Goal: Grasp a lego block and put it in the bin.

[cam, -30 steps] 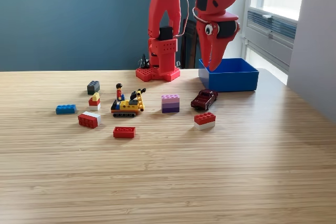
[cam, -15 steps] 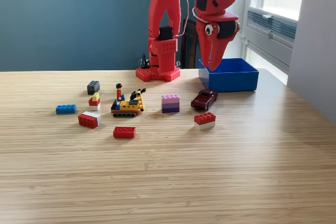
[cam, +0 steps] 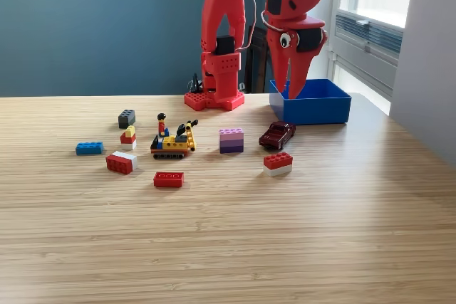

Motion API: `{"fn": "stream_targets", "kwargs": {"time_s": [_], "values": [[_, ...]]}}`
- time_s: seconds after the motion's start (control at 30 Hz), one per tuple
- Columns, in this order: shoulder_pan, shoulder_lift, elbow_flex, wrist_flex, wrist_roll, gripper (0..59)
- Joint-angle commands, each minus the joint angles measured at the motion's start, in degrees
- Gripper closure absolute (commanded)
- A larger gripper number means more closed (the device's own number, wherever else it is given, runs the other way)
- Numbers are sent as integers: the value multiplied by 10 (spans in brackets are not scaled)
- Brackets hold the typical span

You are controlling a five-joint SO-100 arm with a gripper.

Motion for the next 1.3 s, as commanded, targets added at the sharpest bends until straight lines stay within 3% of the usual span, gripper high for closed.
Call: {"fn": "stream_targets", "kwargs": {"time_s": [0.03, 0.33, 0.5, 0.73, 1.03, 1.3], "values": [[-12, 54, 16, -18, -47, 415], [-17, 54, 101, -77, -160, 386], [-20, 63, 207, -133, -213, 348], [-33, 66, 266, -135, -263, 307], [-38, 66, 323, -177, -293, 309], [-37, 65, 412, -286, -312, 303]]}}
